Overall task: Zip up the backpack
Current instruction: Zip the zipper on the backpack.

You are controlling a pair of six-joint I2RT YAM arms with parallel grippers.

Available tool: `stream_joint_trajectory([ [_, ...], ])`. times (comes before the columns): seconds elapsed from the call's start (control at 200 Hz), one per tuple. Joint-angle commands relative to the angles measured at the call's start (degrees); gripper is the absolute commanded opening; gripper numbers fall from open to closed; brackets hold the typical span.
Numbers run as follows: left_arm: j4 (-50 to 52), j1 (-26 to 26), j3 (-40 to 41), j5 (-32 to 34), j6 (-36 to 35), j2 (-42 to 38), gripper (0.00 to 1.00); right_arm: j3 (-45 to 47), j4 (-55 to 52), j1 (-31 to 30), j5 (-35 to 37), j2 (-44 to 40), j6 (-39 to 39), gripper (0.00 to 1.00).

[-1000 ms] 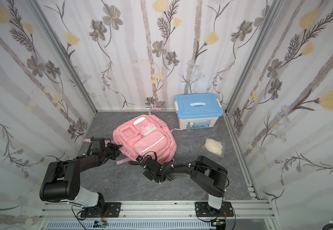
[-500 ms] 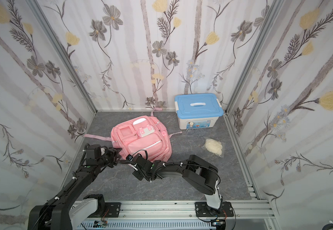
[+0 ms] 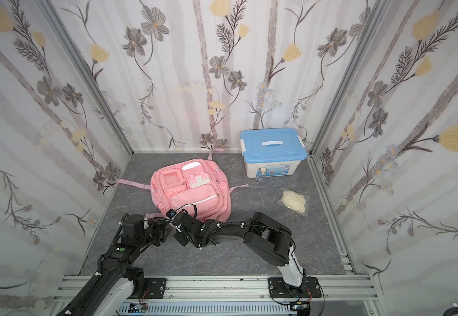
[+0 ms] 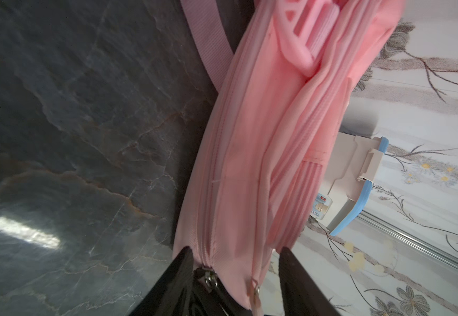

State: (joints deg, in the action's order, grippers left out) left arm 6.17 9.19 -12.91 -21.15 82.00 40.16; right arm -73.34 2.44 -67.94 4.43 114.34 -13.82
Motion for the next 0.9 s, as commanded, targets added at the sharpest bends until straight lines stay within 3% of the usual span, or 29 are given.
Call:
stream_joint_trajectory([
  [0.0, -5.00, 0.93, 0.89, 2.17, 2.47, 2.66, 0.53, -0.79, 2.92, -0.06, 1.53, -0.51, -0.81, 0.00],
  [0.235, -10.92, 3.47, -0.33, 4.45, 2.91, 8.93, 0.51, -1.44, 2.93, -0.04, 0.41, -0.26, -1.62, 0.00],
  [0.375, -15.37, 5.35, 0.09, 5.42, 3.62, 13.93, 0.40, -3.05, 3.27, -0.16, -0.89, 0.42, -2.52, 0.00],
  [0.435, -17.23, 6.05, 0.18, 6.00, 3.70, 15.91, 0.31, -3.87, 3.28, -0.30, -1.42, 0.94, -2.61, 0.00],
  [0.53, -18.69, 6.07, -0.02, 6.45, 2.89, 18.16, 0.00, -4.65, 2.67, -0.28, -2.38, 1.72, -2.29, 0.00],
  [0.684, -16.59, 3.51, -0.18, 5.68, -0.28, 18.38, 0.00, -5.02, -5.02, -0.01, -2.67, 1.85, 1.93, 0.00],
  [0.899, -11.13, -4.21, 0.00, 1.89, -5.44, 16.58, 0.00, -2.03, -16.58, 2.54, 1.55, -1.38, 10.20, 0.00],
])
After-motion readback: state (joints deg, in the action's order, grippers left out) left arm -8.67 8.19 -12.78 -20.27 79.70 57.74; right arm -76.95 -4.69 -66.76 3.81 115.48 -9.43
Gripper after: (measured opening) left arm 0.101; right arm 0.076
